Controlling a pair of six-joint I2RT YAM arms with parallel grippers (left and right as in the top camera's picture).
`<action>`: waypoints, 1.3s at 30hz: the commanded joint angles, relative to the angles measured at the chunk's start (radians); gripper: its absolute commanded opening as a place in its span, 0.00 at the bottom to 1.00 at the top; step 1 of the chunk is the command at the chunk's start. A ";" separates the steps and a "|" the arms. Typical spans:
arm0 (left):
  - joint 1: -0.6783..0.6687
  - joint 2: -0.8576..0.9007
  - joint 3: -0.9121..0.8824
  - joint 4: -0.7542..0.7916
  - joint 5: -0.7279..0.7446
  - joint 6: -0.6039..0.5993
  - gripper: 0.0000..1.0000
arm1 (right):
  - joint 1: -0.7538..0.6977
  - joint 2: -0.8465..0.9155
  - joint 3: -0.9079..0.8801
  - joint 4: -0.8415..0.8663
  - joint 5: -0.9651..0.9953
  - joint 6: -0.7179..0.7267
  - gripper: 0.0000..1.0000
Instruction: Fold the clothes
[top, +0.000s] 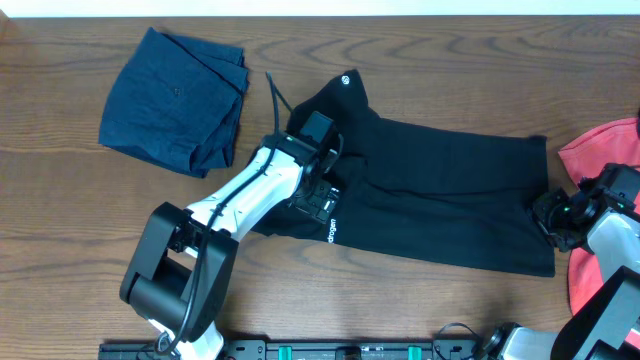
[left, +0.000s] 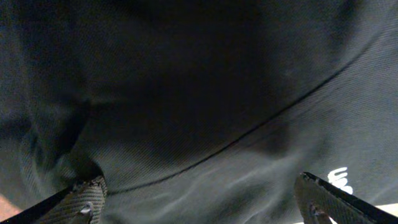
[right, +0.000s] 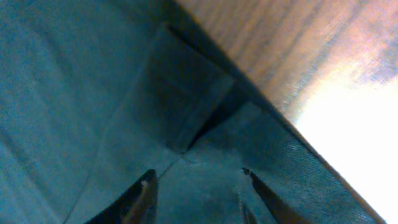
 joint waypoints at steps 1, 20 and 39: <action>0.029 -0.013 0.012 -0.013 -0.011 -0.082 0.98 | 0.008 0.028 -0.030 0.023 0.082 0.095 0.27; 0.151 -0.148 0.042 -0.191 -0.005 -0.104 0.98 | -0.104 -0.214 0.155 -0.311 -0.053 0.032 0.38; 0.376 -0.105 -0.177 -0.079 -0.051 -0.266 0.96 | -0.101 -0.164 -0.147 -0.209 0.054 -0.026 0.47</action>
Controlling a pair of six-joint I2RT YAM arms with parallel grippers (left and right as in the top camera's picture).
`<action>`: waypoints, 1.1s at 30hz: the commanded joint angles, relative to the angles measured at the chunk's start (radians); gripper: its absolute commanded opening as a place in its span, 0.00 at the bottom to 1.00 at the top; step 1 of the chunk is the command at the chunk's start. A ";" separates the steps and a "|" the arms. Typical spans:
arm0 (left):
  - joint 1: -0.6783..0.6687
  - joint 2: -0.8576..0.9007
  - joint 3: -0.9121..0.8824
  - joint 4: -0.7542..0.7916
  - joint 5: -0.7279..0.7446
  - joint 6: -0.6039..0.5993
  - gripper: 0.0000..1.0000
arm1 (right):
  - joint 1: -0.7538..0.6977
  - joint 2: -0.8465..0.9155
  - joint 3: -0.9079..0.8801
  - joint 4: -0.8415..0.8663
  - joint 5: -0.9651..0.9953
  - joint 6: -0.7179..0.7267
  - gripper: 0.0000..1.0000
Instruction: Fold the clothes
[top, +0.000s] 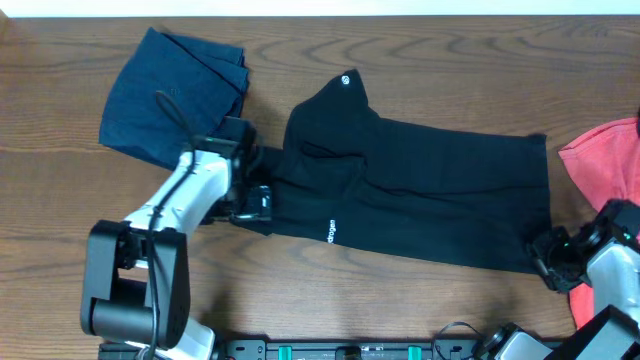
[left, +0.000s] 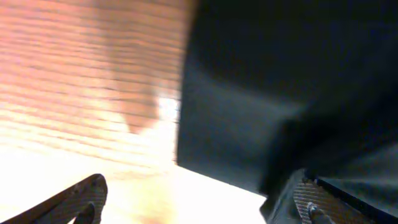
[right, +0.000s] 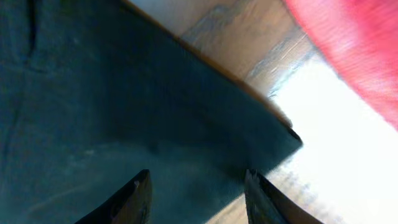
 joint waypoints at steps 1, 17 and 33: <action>0.043 0.004 -0.006 -0.003 -0.001 -0.045 0.96 | 0.004 0.005 -0.027 0.001 -0.009 -0.025 0.48; 0.098 0.004 -0.174 0.208 0.150 -0.156 0.83 | 0.001 0.005 -0.034 0.018 0.109 0.024 0.03; 0.167 -0.002 -0.132 0.109 -0.040 -0.129 0.06 | -0.013 0.005 -0.034 0.014 0.220 0.092 0.01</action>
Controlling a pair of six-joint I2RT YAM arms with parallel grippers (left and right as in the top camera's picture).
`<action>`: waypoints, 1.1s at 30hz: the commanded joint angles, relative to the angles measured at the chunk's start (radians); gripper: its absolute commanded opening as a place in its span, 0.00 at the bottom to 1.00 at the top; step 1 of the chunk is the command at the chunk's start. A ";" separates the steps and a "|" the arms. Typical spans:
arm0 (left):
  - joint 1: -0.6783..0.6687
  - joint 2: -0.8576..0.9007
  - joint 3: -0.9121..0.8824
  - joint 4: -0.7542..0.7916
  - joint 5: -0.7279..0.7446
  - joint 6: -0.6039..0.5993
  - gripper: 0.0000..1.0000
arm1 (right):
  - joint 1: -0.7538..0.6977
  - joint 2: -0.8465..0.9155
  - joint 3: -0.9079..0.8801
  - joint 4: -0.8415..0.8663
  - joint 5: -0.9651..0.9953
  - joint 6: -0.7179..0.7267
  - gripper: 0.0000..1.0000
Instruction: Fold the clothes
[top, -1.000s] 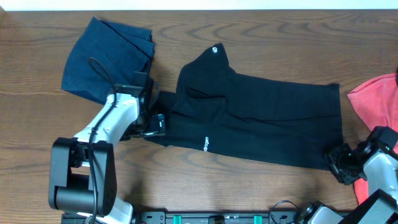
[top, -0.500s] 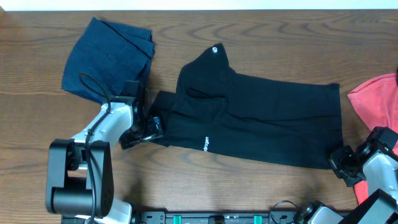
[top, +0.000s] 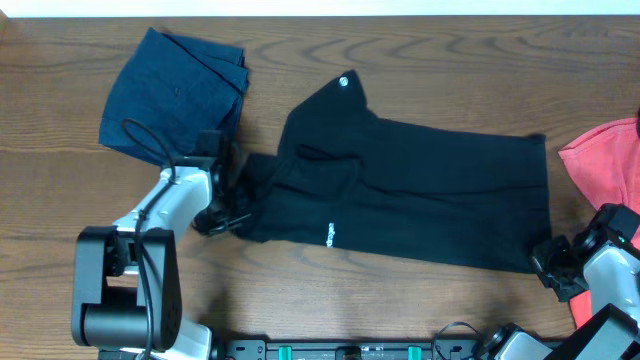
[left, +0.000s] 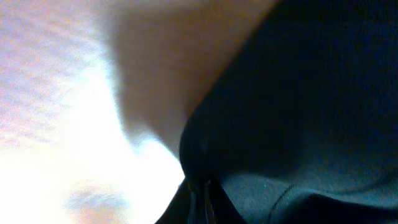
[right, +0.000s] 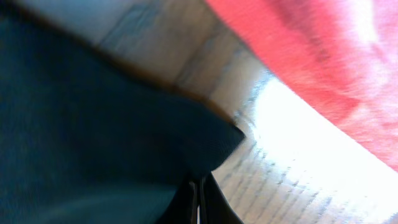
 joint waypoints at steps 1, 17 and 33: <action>0.060 0.018 0.023 -0.056 -0.133 0.029 0.06 | -0.014 0.005 -0.005 0.002 0.086 0.041 0.01; 0.098 -0.118 0.056 -0.192 -0.132 0.076 0.37 | -0.030 0.005 0.057 -0.098 0.110 0.080 0.28; 0.008 -0.224 0.151 -0.102 0.233 0.273 0.64 | -0.024 0.004 0.295 -0.093 -0.494 -0.256 0.34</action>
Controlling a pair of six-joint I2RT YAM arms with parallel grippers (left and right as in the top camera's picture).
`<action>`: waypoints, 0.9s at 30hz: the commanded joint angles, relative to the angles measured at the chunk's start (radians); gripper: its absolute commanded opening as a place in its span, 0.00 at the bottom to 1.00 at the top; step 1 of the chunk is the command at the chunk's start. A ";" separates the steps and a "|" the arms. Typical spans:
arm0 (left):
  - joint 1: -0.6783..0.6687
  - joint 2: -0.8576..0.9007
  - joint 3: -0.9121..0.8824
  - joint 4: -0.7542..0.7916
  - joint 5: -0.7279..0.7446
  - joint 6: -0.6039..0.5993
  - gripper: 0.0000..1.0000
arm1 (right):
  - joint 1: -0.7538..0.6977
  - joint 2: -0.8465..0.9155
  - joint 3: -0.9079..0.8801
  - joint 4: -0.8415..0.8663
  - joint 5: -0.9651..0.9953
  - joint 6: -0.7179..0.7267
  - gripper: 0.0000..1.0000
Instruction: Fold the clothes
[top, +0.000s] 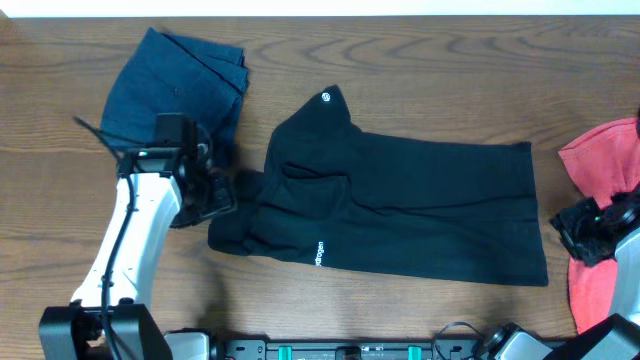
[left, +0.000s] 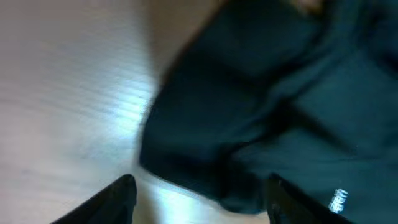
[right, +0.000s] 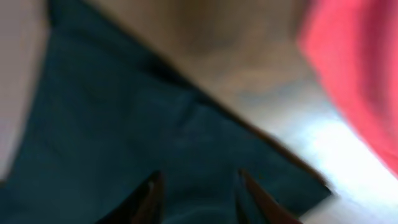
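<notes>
A black garment (top: 420, 210) lies spread flat across the middle of the table, with a small white logo (top: 320, 253) near its front edge. My left gripper (top: 215, 200) hangs open just off the garment's left end; the left wrist view shows that corner (left: 205, 155) below the gripper (left: 200, 205), nothing between the fingers. My right gripper (top: 565, 228) stands open beside the garment's right edge. In the right wrist view the gripper (right: 199, 199) is over the black cloth (right: 124, 124).
A folded dark blue garment (top: 175, 100) lies at the back left, close to the left arm. A red cloth (top: 605, 160) sits at the right edge, next to the right gripper and seen as red cloth (right: 360, 81) in its wrist view. The wooden table (top: 420, 60) is brown.
Both grippers were shut on the garment's front corners; both are open now and off the cloth. The black garment lies a little farther left, its left corner drawn out.
My left gripper was open over the garment's middle and the right one open at its right edge. Both then stood open at the front corners, then shut on them. Now they have let go and the garment lies flatter, shifted left.
</notes>
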 joint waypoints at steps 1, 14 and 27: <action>-0.061 0.004 0.017 0.135 0.148 0.092 0.62 | -0.008 0.002 0.015 0.051 -0.260 -0.156 0.34; -0.206 0.436 0.542 0.226 0.114 0.244 0.72 | 0.141 0.002 0.076 0.158 -0.362 -0.189 0.45; -0.266 0.827 0.723 0.491 0.120 0.453 0.80 | 0.142 0.002 0.097 0.089 -0.314 -0.189 0.44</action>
